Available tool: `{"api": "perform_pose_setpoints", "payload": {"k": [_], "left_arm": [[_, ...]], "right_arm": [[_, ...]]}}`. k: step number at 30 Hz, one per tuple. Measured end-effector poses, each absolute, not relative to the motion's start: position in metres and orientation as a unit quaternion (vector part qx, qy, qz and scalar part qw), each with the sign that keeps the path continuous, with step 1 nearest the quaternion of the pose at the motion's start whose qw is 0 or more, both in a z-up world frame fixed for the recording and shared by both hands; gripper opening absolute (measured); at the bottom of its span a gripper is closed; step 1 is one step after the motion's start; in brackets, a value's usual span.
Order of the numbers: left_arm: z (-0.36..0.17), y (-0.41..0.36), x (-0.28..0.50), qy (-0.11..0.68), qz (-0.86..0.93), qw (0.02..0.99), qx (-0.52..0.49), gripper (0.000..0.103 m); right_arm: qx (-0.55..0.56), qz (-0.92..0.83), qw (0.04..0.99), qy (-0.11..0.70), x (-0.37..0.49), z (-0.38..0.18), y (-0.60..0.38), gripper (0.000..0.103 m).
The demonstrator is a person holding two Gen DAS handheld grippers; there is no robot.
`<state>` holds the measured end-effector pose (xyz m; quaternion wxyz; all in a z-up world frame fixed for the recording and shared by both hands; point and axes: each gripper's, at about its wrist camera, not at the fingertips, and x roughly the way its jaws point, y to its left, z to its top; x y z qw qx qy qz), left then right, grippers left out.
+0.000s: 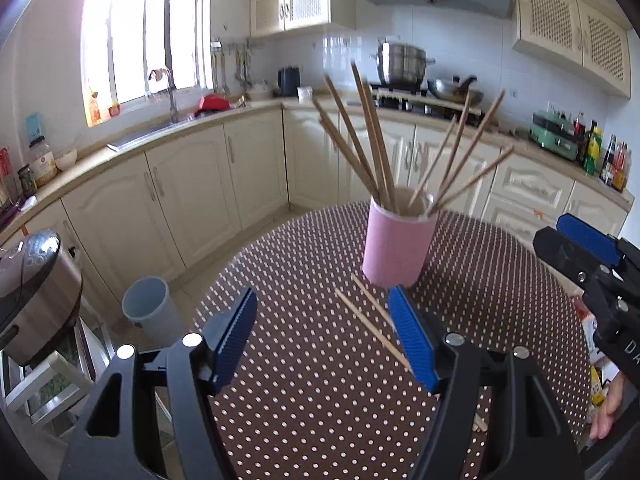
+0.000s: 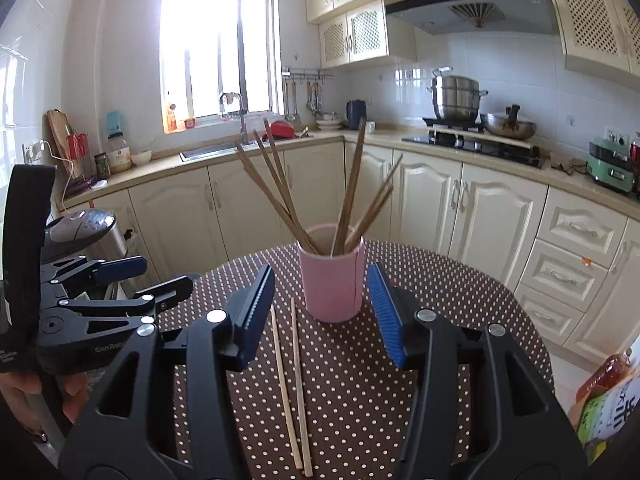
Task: Organize utensils
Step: 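Move both open grippers back down to the last chopsticks on the table, then close the right gripper on a chopstick while the left gripper grasps the last one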
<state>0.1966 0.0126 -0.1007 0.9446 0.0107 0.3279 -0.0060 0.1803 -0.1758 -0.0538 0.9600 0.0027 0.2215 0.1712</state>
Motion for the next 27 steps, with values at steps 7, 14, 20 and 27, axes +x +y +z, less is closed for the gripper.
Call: {"api": "perform_pose_setpoints", "payload": {"k": [7,14,20,27], "left_arm": [[-0.144,0.002,0.23,0.399,-0.003,0.917,0.015,0.068],[-0.175,-0.008,0.261,0.441,-0.012,0.897,0.002,0.068],[-0.2,-0.012,0.286,0.472,-0.016,0.881,-0.02,0.068],[-0.212,-0.019,0.309,0.482,-0.008,0.876,-0.005,0.057]], "right_arm": [[0.008,0.165,0.946,0.278,0.204,-0.103,-0.182,0.049],[0.019,0.168,0.935,0.31,0.223,-0.128,-0.185,0.049],[0.025,0.174,0.928,0.328,0.23,-0.141,-0.187,0.051],[0.034,0.177,0.924,0.338,0.238,-0.149,-0.191,0.052]]}}
